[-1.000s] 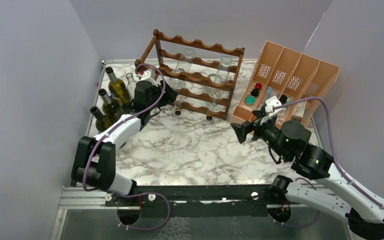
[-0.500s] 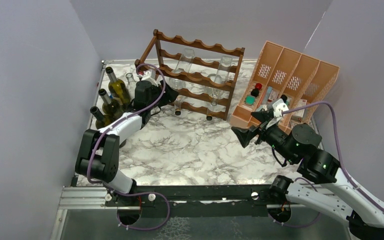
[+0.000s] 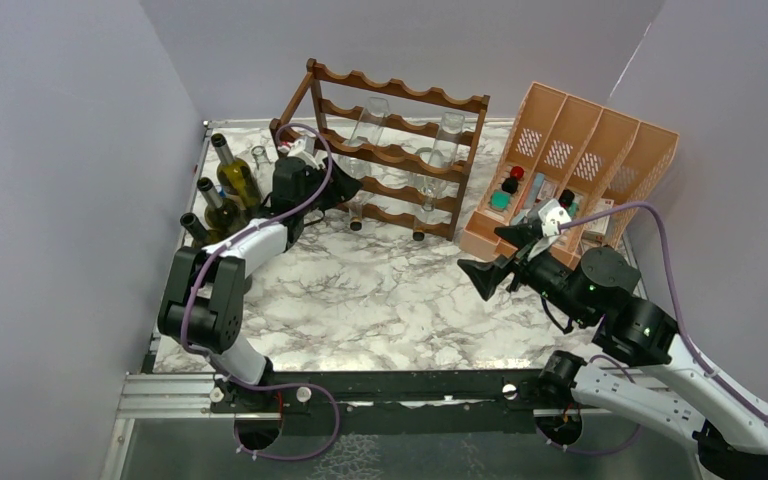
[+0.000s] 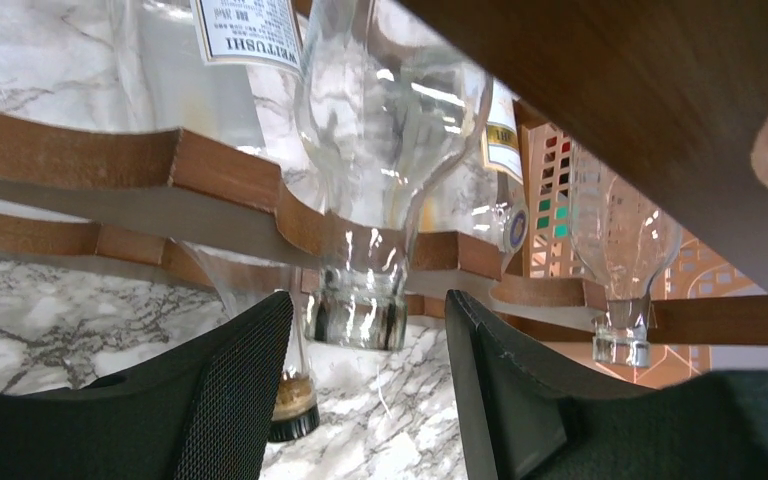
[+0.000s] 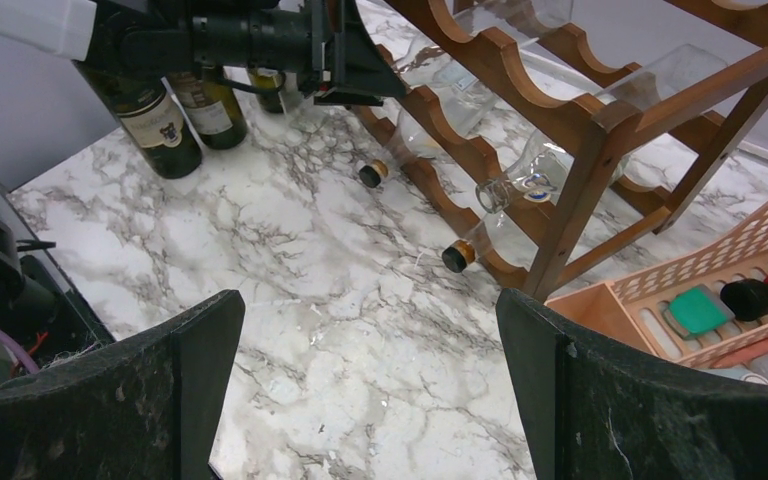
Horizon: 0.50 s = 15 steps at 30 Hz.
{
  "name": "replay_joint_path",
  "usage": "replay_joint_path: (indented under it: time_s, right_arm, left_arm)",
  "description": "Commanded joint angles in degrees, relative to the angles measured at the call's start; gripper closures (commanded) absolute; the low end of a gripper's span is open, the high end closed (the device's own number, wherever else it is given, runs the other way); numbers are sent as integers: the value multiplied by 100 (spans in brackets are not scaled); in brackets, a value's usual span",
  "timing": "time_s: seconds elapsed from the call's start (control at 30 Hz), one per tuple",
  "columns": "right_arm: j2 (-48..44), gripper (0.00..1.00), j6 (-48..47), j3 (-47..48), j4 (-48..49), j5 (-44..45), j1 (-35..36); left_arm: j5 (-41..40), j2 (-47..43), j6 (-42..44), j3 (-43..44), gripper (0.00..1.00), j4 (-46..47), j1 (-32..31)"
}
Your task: Take the wine bottle off the wine rack
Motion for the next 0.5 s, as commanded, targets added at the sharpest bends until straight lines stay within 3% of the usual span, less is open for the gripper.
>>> replay_joint_path:
  time_s: [0.0, 0.47]
  right_arm:
    - [29, 0, 71, 65, 98, -203, 36]
    - [-1, 0, 98, -34, 222, -196, 35]
  left_arm:
    - [280, 221, -217, 250, 39, 256, 115]
    - [469, 421, -458, 353, 37, 499, 134]
